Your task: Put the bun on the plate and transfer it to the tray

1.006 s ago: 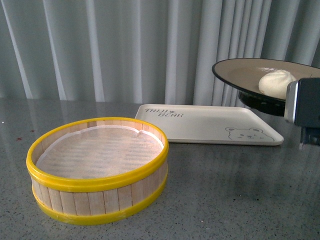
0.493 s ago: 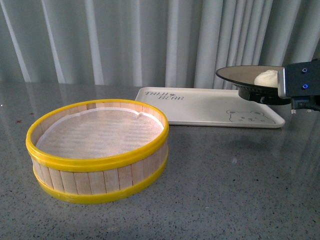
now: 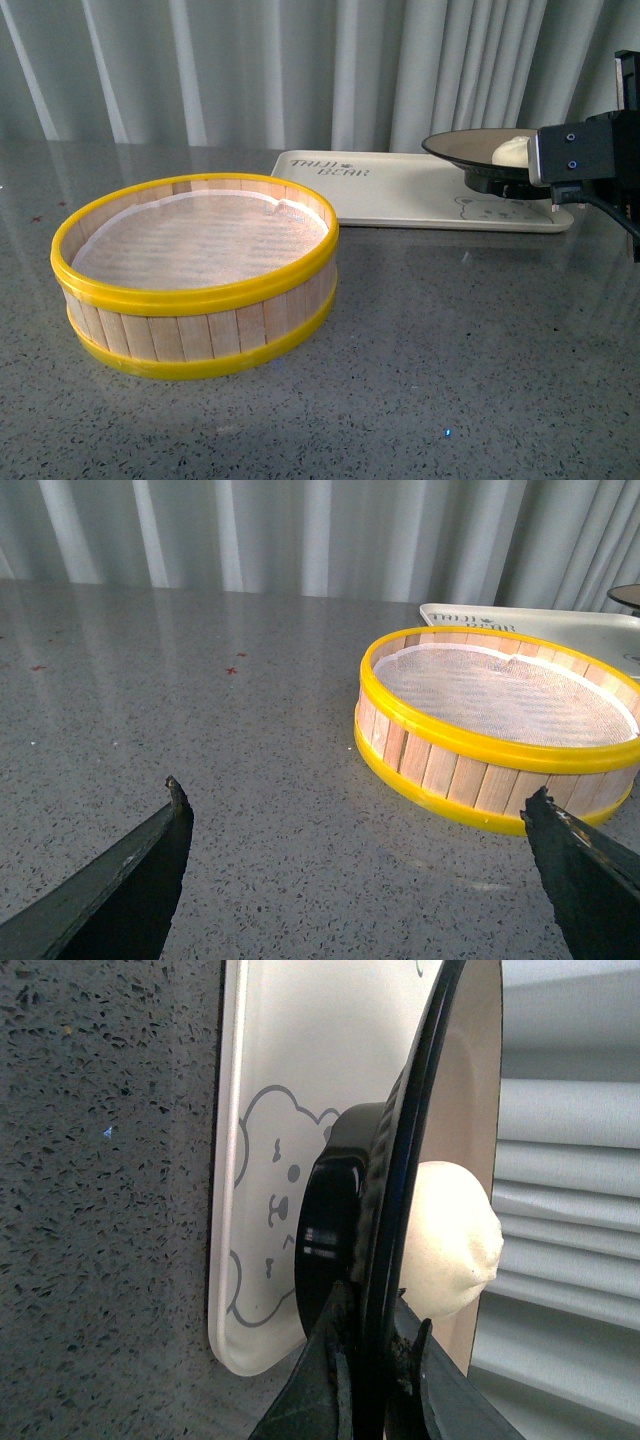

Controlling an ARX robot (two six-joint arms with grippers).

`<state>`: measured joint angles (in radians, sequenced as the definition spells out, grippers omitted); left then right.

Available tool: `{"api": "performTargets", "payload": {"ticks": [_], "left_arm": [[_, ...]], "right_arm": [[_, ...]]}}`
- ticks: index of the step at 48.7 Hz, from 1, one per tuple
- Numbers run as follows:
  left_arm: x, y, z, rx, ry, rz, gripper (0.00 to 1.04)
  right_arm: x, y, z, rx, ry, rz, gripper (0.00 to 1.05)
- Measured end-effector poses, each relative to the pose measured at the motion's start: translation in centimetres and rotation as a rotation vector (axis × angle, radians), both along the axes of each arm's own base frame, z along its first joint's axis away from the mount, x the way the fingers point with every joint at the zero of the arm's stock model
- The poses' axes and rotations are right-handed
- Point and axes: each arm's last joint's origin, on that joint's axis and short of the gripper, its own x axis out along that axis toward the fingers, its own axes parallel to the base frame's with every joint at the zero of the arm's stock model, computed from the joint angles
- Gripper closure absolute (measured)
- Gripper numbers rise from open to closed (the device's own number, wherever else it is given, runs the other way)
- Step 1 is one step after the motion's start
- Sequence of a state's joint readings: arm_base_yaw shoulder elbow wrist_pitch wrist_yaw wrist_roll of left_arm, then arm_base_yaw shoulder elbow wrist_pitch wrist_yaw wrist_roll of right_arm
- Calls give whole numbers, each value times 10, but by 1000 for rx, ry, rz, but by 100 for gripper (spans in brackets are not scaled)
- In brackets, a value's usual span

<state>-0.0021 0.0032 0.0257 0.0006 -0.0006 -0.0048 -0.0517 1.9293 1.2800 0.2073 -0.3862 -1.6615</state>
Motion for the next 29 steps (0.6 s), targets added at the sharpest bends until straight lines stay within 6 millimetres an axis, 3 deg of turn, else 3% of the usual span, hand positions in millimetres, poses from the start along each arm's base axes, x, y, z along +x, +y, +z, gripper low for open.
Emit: {"api": "performTargets", "payload": {"ticks": [29], "left_arm": [[0, 0, 0, 0, 0, 0, 7]], "right_arm": [[33, -6, -22, -4, 35, 18, 102]]}}
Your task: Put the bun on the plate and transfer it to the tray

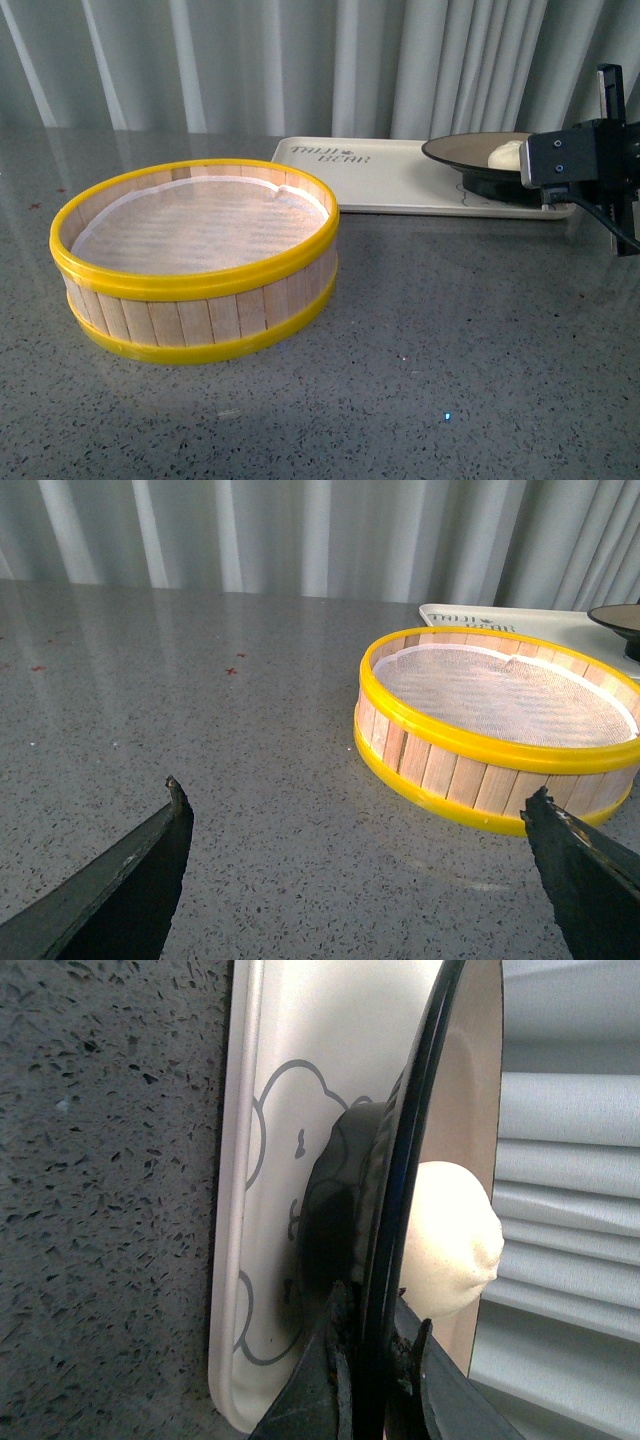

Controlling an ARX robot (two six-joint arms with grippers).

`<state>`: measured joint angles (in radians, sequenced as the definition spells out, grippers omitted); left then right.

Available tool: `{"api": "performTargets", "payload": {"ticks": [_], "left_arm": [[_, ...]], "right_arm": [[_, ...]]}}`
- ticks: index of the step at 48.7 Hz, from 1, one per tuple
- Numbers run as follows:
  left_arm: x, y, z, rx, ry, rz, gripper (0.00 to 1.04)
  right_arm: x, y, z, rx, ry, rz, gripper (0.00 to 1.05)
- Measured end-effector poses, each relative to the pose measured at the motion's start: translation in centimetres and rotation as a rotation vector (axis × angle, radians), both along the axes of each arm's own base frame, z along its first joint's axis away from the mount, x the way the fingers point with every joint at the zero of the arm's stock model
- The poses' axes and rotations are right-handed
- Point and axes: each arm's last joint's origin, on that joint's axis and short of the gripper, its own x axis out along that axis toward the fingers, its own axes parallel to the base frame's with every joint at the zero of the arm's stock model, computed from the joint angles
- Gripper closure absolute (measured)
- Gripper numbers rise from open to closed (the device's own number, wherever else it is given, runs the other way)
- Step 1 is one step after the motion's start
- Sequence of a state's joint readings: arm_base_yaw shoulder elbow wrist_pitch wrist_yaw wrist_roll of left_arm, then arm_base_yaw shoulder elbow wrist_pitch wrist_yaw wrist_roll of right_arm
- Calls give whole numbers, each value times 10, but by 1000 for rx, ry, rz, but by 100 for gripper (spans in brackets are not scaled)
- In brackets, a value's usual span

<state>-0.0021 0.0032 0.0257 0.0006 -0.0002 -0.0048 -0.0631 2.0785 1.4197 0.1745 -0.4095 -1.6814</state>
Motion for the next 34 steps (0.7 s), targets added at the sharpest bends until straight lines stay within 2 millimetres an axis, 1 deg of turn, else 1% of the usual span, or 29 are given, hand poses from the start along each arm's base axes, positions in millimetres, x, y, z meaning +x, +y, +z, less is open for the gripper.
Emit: {"api": "performTargets", "payload": {"ticks": [14, 24, 31, 33, 34], "left_arm": [[0, 0, 0, 0, 0, 0, 7], [0, 0, 0, 0, 0, 0, 7], [0, 0, 0, 0, 0, 0, 7], [0, 0, 0, 0, 0, 0, 7], [0, 0, 0, 0, 0, 0, 7]], "right_arm": [[14, 9, 1, -3, -13, 18, 102], [22, 26, -4, 10, -15, 36, 102], [23, 38, -6, 30, -14, 33, 102], [22, 41, -6, 30, -8, 34, 97], [22, 44, -6, 39, -1, 36, 89]]}}
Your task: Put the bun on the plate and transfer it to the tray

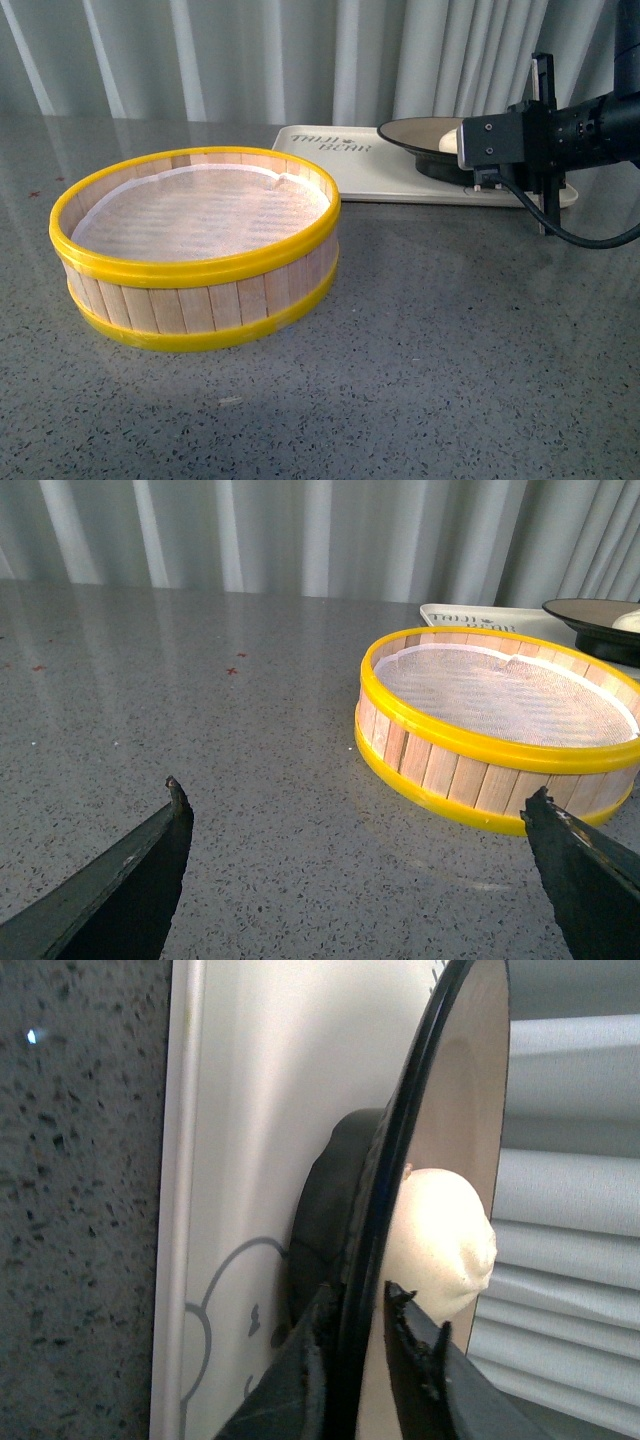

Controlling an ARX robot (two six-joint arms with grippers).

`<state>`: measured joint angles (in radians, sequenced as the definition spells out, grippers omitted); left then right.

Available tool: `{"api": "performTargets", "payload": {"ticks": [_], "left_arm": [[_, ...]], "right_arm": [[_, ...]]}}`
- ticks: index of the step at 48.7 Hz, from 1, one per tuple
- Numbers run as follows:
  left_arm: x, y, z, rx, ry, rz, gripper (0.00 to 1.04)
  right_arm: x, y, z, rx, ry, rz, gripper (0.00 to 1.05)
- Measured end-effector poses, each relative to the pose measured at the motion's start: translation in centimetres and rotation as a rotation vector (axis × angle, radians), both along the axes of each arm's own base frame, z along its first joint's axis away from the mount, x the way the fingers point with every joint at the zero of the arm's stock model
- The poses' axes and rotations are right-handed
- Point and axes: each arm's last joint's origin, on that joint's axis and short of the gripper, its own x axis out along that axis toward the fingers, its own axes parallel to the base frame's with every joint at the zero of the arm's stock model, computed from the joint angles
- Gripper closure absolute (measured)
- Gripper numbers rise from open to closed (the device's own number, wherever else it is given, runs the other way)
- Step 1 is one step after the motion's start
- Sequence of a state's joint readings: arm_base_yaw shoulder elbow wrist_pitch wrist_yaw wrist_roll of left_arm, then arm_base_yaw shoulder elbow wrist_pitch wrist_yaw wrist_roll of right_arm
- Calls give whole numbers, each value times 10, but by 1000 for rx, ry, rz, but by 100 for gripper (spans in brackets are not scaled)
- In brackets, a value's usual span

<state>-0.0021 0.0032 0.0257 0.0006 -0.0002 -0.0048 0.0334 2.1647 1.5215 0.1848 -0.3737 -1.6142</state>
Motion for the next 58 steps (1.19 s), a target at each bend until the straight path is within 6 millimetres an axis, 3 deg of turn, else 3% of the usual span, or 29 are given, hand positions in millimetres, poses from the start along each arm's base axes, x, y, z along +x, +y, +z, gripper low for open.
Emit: {"api": "performTargets", "payload": {"ticks": [11, 19, 25, 30, 34, 36, 40, 47, 58], "left_arm": [[0, 0, 0, 0, 0, 0, 7], [0, 0, 0, 0, 0, 0, 7], [0, 0, 0, 0, 0, 0, 7], [0, 0, 0, 0, 0, 0, 7], [0, 0, 0, 0, 0, 0, 7], [0, 0, 0, 0, 0, 0, 7], [0, 0, 0, 0, 0, 0, 7], [0, 0, 0, 0, 0, 2, 7], [0, 0, 0, 0, 0, 0, 7]], "right_arm": [[-19, 4, 15, 61, 44, -42, 47], [-48, 5, 35, 137, 79, -74, 22], [-81, 12, 53, 259, 140, -109, 7], [-132, 24, 90, 520, 121, -204, 9], [-153, 26, 118, 723, 126, -230, 9], [-157, 28, 121, 812, 68, -296, 13], [-165, 21, 109, 1048, -71, -519, 25], [-192, 7, 72, 1338, -62, -657, 47], [-234, -5, 49, 1453, -42, -658, 80]]}}
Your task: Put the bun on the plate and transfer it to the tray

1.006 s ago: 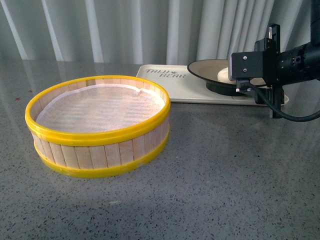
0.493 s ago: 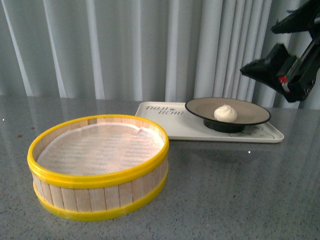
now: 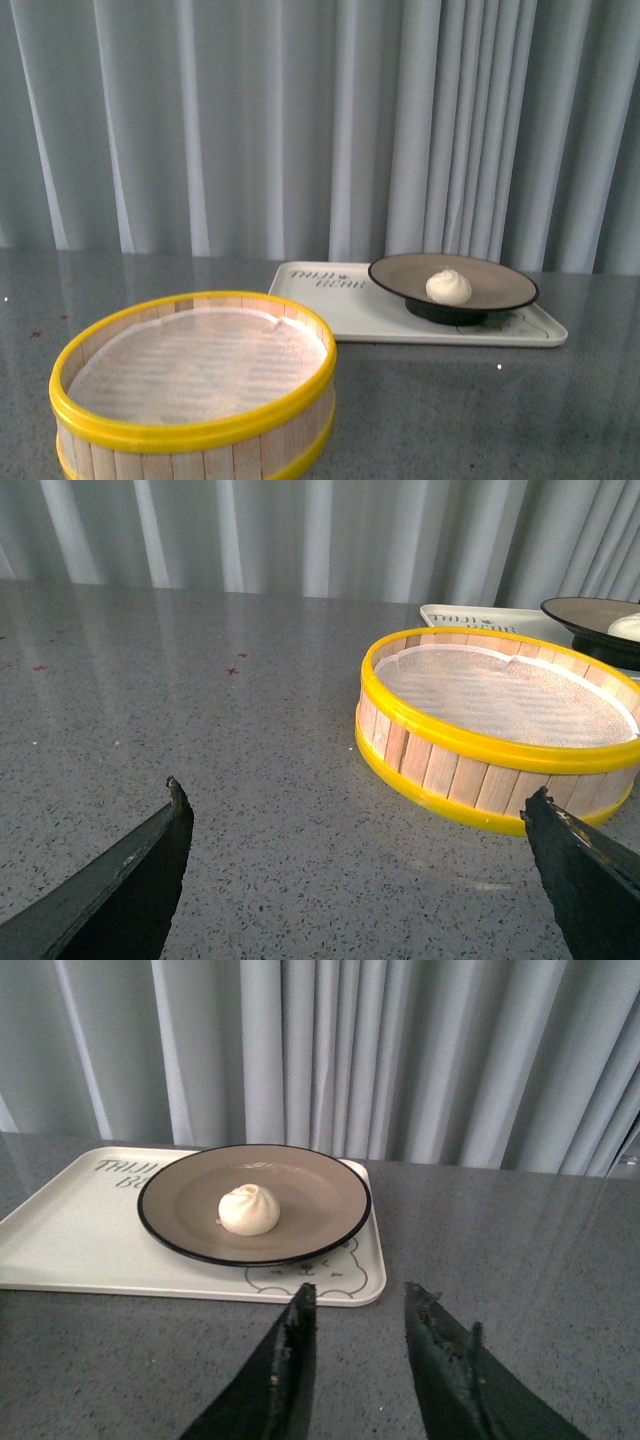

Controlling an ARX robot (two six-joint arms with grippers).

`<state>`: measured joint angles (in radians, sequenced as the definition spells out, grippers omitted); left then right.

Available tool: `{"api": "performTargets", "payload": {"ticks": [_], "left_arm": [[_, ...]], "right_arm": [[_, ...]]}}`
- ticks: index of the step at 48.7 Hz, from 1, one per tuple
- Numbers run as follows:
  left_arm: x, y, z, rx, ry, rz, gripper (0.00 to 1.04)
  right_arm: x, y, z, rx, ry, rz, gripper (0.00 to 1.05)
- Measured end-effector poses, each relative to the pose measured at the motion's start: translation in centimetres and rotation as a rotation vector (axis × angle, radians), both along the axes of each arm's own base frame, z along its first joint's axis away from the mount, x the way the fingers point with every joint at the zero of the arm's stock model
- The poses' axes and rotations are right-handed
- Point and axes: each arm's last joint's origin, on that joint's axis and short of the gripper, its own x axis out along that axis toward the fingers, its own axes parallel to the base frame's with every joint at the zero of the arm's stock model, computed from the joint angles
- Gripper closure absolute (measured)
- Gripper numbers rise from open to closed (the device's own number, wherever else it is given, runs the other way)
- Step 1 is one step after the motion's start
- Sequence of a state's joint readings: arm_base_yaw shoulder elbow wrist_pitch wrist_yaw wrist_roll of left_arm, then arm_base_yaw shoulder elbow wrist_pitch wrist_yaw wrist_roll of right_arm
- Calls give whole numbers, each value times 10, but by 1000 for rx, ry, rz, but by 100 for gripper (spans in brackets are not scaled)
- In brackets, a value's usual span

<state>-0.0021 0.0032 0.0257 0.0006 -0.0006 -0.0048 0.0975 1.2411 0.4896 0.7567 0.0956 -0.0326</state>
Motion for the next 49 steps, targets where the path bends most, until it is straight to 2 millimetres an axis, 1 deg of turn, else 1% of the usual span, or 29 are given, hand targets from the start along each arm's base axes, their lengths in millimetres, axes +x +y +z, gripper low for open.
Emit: {"api": "performTargets", "payload": {"ticks": [5, 6, 7, 12, 19, 25, 34, 43, 49], "left_arm": [[0, 0, 0, 0, 0, 0, 7], [0, 0, 0, 0, 0, 0, 7], [0, 0, 0, 0, 0, 0, 7], [0, 0, 0, 0, 0, 0, 7], [0, 0, 0, 0, 0, 0, 7], [0, 0, 0, 0, 0, 0, 7], [0, 0, 0, 0, 0, 0, 7], [0, 0, 0, 0, 0, 0, 7], [0, 0, 0, 0, 0, 0, 7]], "right_arm": [[-16, -3, -12, 10, 9, 8, 96], [-21, -4, -16, 11, 13, 6, 102], [-24, -5, -18, 10, 16, 5, 104], [-44, -13, -30, 17, 19, 3, 103], [-60, -21, -37, 19, 13, 1, 103], [-74, -21, -44, 20, 16, -3, 103], [-92, -21, -52, 21, 18, -2, 103], [-105, -21, -56, 21, 15, -2, 103], [-113, -22, -67, 21, 18, -2, 103]]}}
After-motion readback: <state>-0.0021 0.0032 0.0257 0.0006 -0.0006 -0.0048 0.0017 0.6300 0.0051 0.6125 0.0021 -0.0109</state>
